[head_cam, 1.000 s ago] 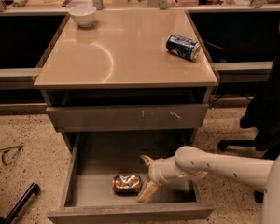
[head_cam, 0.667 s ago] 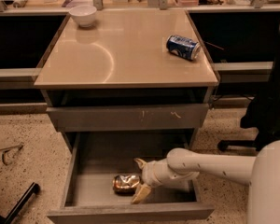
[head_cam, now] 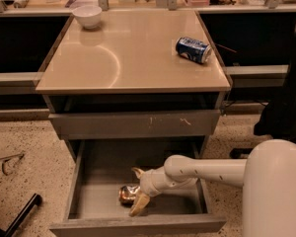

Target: Pick orange can from middle drawer and place on counter

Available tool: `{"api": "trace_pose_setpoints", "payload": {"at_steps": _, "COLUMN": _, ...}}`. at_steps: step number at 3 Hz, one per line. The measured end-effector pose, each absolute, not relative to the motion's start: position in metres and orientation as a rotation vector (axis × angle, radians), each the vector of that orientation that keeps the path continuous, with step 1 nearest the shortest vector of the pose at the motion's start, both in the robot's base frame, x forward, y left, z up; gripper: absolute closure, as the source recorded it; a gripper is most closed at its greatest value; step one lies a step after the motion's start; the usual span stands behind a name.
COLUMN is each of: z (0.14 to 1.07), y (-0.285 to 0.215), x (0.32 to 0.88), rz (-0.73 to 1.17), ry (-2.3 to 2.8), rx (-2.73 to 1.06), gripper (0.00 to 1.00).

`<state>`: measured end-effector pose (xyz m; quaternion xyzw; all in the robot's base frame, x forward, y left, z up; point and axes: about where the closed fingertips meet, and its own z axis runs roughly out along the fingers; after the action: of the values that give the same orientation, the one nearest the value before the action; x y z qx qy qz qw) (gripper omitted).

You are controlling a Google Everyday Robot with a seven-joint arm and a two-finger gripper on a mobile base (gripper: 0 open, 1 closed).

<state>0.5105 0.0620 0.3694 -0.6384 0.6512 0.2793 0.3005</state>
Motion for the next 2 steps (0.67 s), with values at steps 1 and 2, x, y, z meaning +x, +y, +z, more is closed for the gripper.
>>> {"api": "trace_pose_setpoints", "payload": {"at_steps": 1, "z": 0.3693, "y": 0.0637, "x": 0.5101, "rz": 0.743, "ry": 1.726, "rx": -1.697, "gripper": 0.19}}
{"api": "trace_pose_setpoints", "payload": {"at_steps": 2, "z": 0.3692, "y": 0.0637, "x": 0.5101, "rz": 0.743, "ry": 1.726, "rx": -1.697, "gripper": 0.42}}
